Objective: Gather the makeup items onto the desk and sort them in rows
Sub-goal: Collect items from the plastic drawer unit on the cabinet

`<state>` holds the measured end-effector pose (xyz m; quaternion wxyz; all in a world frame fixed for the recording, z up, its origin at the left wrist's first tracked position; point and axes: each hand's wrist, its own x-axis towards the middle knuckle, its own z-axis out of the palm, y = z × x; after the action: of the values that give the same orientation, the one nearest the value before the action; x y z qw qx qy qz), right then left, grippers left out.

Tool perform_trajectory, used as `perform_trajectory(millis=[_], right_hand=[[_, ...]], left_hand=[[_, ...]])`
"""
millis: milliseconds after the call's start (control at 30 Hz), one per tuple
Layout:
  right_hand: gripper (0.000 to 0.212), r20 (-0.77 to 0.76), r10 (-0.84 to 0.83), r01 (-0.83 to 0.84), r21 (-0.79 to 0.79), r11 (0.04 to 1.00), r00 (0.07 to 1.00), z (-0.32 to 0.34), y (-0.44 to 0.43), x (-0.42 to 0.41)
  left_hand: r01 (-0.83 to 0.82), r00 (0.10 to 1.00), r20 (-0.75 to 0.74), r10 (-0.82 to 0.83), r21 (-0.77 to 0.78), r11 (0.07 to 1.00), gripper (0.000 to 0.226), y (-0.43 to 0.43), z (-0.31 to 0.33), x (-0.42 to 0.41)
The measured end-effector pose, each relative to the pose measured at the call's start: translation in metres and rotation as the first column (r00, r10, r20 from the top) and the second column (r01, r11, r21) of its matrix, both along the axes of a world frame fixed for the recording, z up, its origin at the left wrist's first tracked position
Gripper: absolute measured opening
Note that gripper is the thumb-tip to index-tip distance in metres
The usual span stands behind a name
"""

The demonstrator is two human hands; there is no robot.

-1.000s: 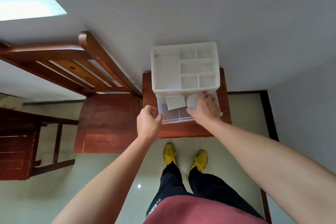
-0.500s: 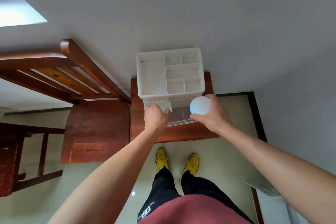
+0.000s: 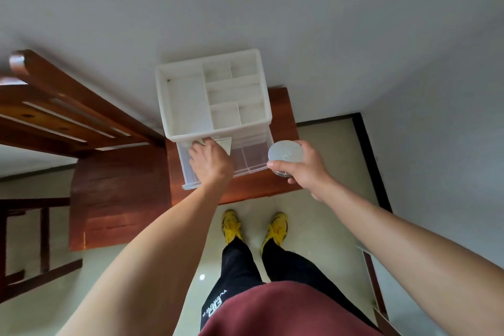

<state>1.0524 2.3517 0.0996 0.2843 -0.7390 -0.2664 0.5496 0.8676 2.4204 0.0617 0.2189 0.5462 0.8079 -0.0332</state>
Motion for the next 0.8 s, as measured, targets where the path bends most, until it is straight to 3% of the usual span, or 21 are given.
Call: perform_trajectory(millis=[100, 133, 267, 400, 467, 600, 733, 800], right_hand=[[0.074, -0.076, -0.039, 0.038, -0.012, 0.999, 0.996, -0.001, 0.003, 0.004], [0.07, -0.093, -0.045, 0.044, -0.017, 0.999, 0.995, -0.001, 0.005, 0.005], [0.054, -0.125, -0.04, 0.035, -0.038, 0.999, 0.991, -0.002, 0.012, 0.014], [0.044, -0.086, -0.05, 0.046, -0.047, 0.998, 0.995, 0.0, 0.019, 0.019], [0.041, -0.108, -0.097, 0.092, -0.05, 0.994, 0.989, 0.003, 0.021, 0.02], [0.027, -0.262, -0.156, 0.143, -0.066, 0.987, 0.952, 0.016, 0.027, 0.014], [0.005, -0.424, -0.083, 0.078, -0.029, 0.997, 0.902, 0.037, 0.033, -0.015], [0.007, -0.47, -0.034, 0.027, -0.021, 0.999, 0.882, 0.046, 0.034, -0.035]], left_hand=[[-0.122, 0.98, 0.148, 0.131, -0.063, 0.99, 0.072, -0.005, 0.009, 0.005], [-0.162, 0.963, 0.207, 0.171, -0.062, 0.985, 0.074, -0.005, 0.011, 0.006], [-0.257, 0.86, 0.434, 0.27, -0.089, 0.962, 0.053, -0.002, 0.018, 0.0], [-0.238, 0.789, 0.552, 0.271, -0.132, 0.962, 0.036, -0.008, 0.028, -0.021], [-0.288, 0.694, 0.647, 0.315, -0.152, 0.946, 0.027, -0.013, 0.038, -0.034], [-0.422, 0.4, 0.796, 0.454, -0.279, 0.862, 0.024, -0.027, 0.054, -0.059], [-0.402, 0.16, 0.818, 0.552, -0.457, 0.794, 0.022, -0.043, 0.067, -0.072], [-0.383, 0.083, 0.811, 0.579, -0.511, 0.77, 0.025, -0.05, 0.072, -0.075]])
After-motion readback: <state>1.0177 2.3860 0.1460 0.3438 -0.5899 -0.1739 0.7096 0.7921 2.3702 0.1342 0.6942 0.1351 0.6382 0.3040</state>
